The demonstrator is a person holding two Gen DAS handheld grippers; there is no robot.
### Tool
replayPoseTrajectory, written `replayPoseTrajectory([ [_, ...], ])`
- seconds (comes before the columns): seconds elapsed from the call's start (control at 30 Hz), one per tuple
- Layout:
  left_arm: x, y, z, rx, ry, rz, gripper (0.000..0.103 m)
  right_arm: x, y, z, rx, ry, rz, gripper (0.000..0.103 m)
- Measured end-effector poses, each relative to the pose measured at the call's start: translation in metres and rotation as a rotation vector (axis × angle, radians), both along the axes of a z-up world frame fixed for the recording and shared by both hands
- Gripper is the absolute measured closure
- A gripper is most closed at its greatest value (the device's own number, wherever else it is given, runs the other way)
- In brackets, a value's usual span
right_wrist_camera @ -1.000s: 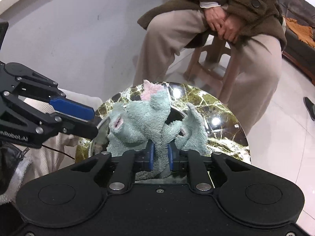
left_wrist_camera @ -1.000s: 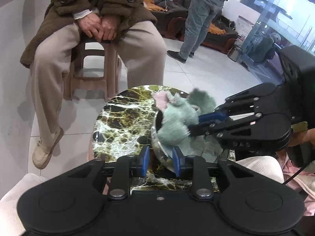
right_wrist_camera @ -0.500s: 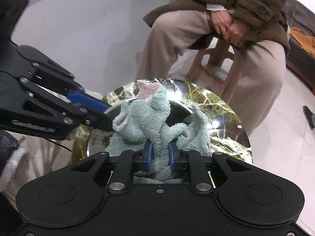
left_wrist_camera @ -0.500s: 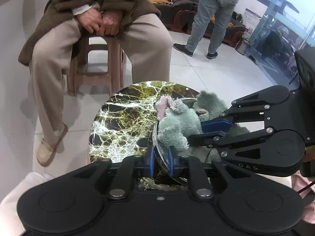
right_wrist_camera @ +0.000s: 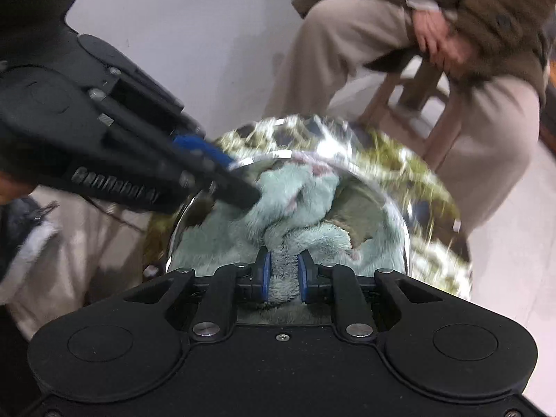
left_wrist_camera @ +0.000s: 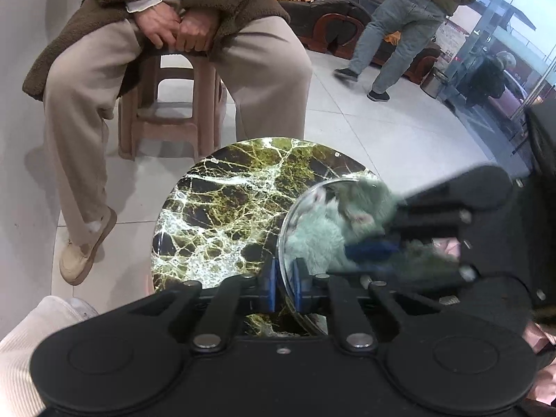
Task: Clean bowl
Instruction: 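Hold the bowl rim with the left gripper while the right gripper wipes the bowl bottom with the towel, then hold the bowl rim with the left gripper while the right gripper rubs the towel around the wall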
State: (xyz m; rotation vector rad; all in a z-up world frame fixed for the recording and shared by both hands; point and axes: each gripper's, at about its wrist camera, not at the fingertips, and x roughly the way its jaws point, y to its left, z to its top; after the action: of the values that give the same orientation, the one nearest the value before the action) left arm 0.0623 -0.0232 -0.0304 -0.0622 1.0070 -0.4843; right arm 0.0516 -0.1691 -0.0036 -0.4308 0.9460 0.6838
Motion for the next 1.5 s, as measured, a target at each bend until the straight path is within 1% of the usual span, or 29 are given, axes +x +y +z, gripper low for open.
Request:
replayPoseTrajectory([
  [0.07, 0.001, 0.001, -0.001, 0.0, 0.002, 0.001, 0.092, 0.002, -0.004, 0.001, -0.006, -0.015, -0.006, 0.09],
  [0.13, 0.001, 0.002, -0.002, -0.016, 0.002, 0.004, 0.093, 0.004, -0.009, 0.002, -0.017, -0.027, -0.014, 0.09],
  [0.2, 0.002, 0.0, -0.001, -0.026, -0.003, 0.005, 0.093, -0.006, -0.016, 0.0, -0.061, 0.011, -0.004, 0.089],
  [0.23, 0.003, -0.002, 0.0, -0.028, -0.009, 0.004, 0.093, -0.011, -0.018, -0.002, -0.072, 0.038, 0.01, 0.088],
  [0.3, 0.004, -0.006, 0.0, -0.02, -0.012, -0.003, 0.095, -0.019, -0.017, -0.005, -0.066, 0.08, 0.043, 0.088],
  [0.37, 0.005, -0.009, -0.002, -0.003, -0.003, -0.012, 0.095, -0.022, -0.01, -0.004, -0.043, 0.086, 0.072, 0.088],
  [0.47, 0.004, -0.011, -0.002, 0.018, 0.001, -0.019, 0.094, -0.016, -0.002, -0.002, -0.036, 0.043, 0.082, 0.088],
  [0.5, 0.004, -0.01, -0.002, 0.026, 0.003, -0.02, 0.094, -0.017, -0.002, -0.002, -0.036, 0.041, 0.082, 0.088],
  [0.57, 0.005, -0.009, -0.002, 0.027, 0.012, -0.018, 0.093, -0.009, -0.006, -0.001, -0.051, 0.007, 0.051, 0.089],
  [0.67, 0.005, -0.009, -0.002, 0.027, 0.016, -0.018, 0.092, -0.009, -0.019, 0.002, -0.065, 0.025, 0.013, 0.089],
  [0.77, 0.006, -0.011, -0.001, 0.035, 0.018, -0.01, 0.092, -0.019, -0.023, -0.001, -0.075, 0.086, 0.029, 0.088],
  [0.83, 0.007, -0.012, -0.002, 0.039, 0.028, -0.005, 0.092, -0.022, -0.019, -0.004, -0.054, 0.123, 0.051, 0.087],
  [0.9, 0.007, -0.012, -0.005, 0.041, 0.041, -0.002, 0.092, -0.021, -0.012, -0.004, -0.013, 0.133, 0.068, 0.088],
  [1.03, 0.005, -0.011, -0.008, 0.055, 0.044, 0.005, 0.091, -0.01, -0.007, -0.003, -0.006, 0.093, 0.054, 0.088],
  [1.07, 0.005, -0.01, -0.008, 0.051, 0.047, 0.007, 0.09, -0.006, -0.011, -0.002, -0.028, 0.063, 0.035, 0.089],
  [1.1, 0.005, -0.009, -0.008, 0.044, 0.052, 0.008, 0.09, -0.001, -0.014, -0.001, -0.037, 0.055, 0.024, 0.089],
  [1.17, 0.005, -0.009, -0.008, 0.036, 0.051, 0.007, 0.09, 0.0, -0.023, 0.001, -0.037, 0.077, 0.003, 0.09],
  [1.3, 0.006, -0.011, -0.008, 0.03, 0.041, 0.007, 0.091, -0.015, -0.023, -0.002, -0.075, 0.12, 0.043, 0.088],
  [1.37, 0.006, -0.01, -0.008, 0.029, 0.042, 0.006, 0.092, -0.021, -0.017, -0.005, -0.056, 0.145, 0.071, 0.088],
  [1.47, 0.005, -0.009, -0.009, 0.026, 0.04, -0.002, 0.094, -0.022, -0.006, -0.006, -0.032, 0.133, 0.1, 0.088],
  [1.5, 0.004, -0.009, -0.009, 0.034, 0.035, -0.001, 0.094, -0.019, -0.003, -0.006, -0.032, 0.112, 0.098, 0.088],
])
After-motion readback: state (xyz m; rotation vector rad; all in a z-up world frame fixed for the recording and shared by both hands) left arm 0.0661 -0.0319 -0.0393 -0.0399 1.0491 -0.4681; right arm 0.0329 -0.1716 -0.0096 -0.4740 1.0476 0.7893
